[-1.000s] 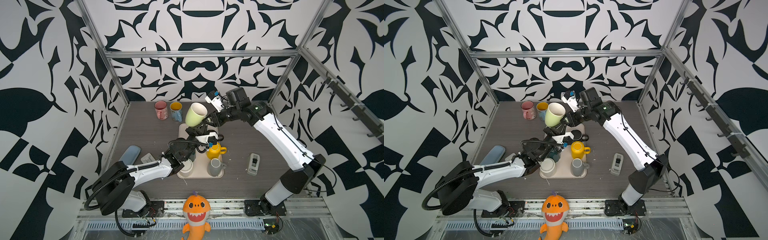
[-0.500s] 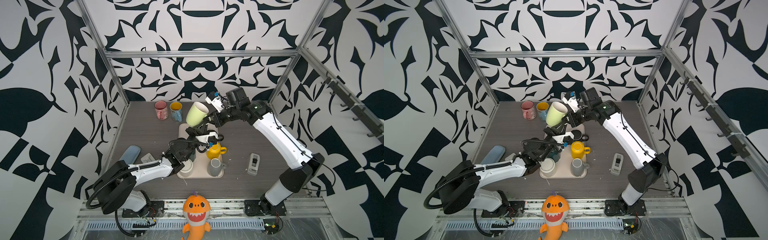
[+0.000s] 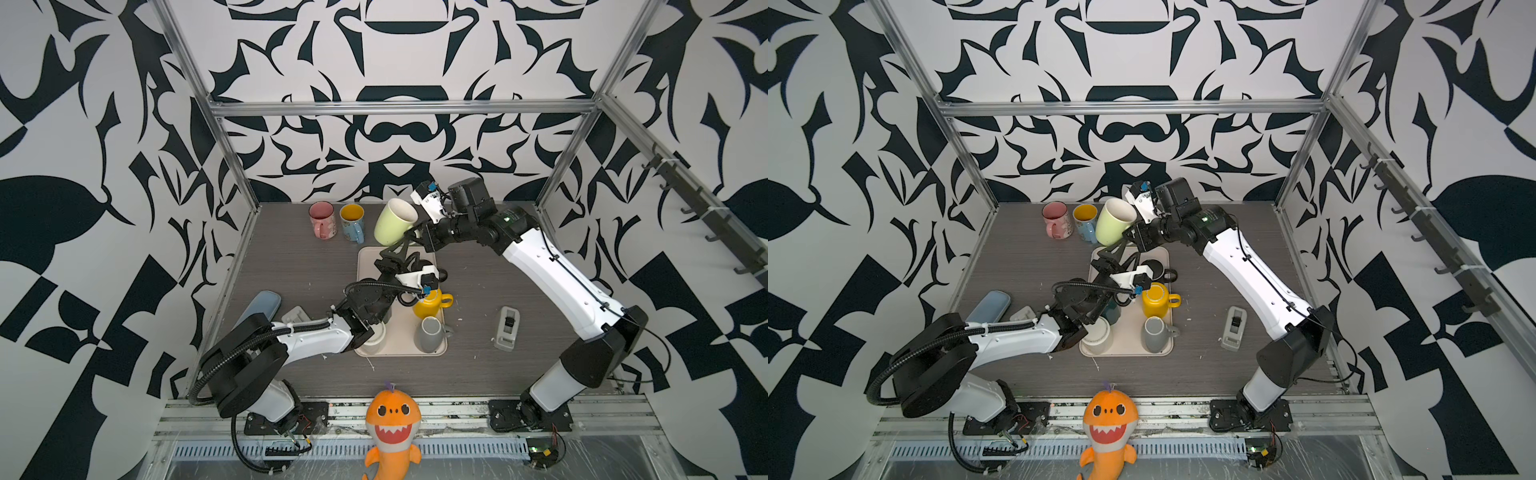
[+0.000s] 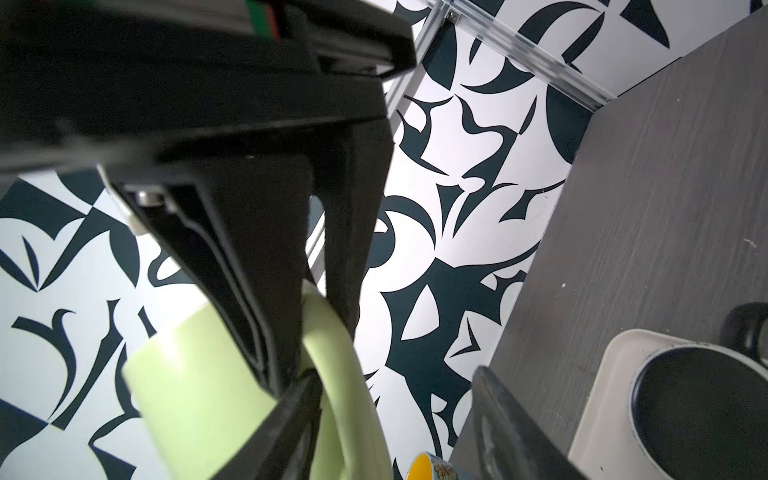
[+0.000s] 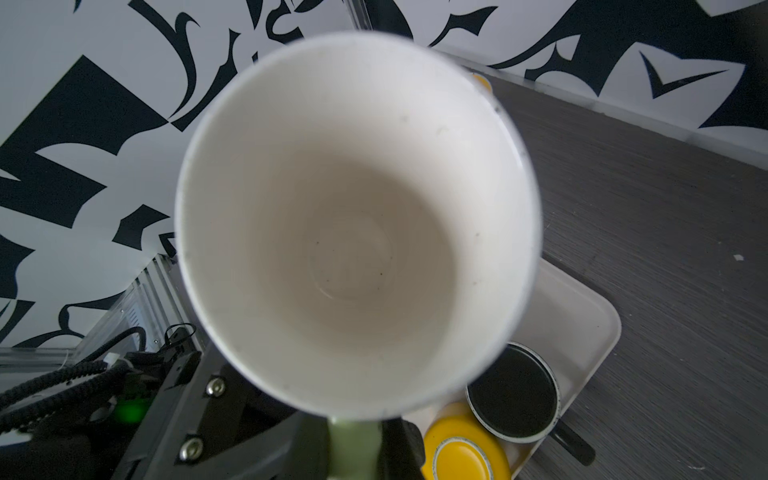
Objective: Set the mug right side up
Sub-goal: 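Close the right gripper on the light green mug's handle and open the left gripper, then carry the light green mug toward the blue mug while the left arm draws back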
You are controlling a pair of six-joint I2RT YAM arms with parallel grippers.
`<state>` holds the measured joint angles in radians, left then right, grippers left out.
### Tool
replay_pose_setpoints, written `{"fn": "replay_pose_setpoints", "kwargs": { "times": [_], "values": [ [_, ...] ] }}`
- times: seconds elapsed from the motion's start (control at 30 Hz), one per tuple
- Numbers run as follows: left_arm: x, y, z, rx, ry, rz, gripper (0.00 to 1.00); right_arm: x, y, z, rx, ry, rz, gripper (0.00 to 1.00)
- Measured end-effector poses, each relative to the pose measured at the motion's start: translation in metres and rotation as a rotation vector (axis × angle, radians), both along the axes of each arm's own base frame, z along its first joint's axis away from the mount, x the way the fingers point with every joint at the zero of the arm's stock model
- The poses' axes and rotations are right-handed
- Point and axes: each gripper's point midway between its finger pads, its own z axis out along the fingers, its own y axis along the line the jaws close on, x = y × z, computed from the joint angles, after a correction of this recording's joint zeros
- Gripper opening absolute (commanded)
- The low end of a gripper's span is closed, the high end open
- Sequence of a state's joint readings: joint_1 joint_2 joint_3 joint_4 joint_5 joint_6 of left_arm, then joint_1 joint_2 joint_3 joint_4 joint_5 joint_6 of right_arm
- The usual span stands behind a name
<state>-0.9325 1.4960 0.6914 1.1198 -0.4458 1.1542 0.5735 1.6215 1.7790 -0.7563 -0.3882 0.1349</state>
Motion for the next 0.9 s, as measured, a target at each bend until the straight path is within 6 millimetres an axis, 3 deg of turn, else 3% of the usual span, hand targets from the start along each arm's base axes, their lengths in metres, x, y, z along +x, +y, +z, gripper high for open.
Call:
{"fn": "replay_pose_setpoints", "kwargs": {
  "times": [0.17, 0.33, 0.57, 0.77, 0.9],
  "values": [
    [0.002, 0.011, 0.015, -0.04, -0.041, 0.052, 0.71, 0.013, -0.009, -0.002, -0.039, -0.029, -0.081, 0.0],
    [0.0, 0.028, 0.038, -0.114, -0.087, 0.115, 0.73, 0.028, -0.022, -0.02, -0.109, -0.017, -0.162, 0.0],
    [0.002, 0.052, 0.052, -0.197, -0.063, 0.203, 0.76, 0.053, -0.026, -0.049, -0.186, 0.01, -0.245, 0.0],
    [0.014, 0.094, 0.058, -0.339, 0.111, 0.302, 0.76, 0.085, -0.013, -0.069, -0.231, 0.007, -0.291, 0.0],
    [0.022, 0.141, 0.076, -0.538, 0.248, 0.344, 0.75, 0.108, 0.005, -0.078, -0.254, -0.015, -0.309, 0.0]
  ]
}}
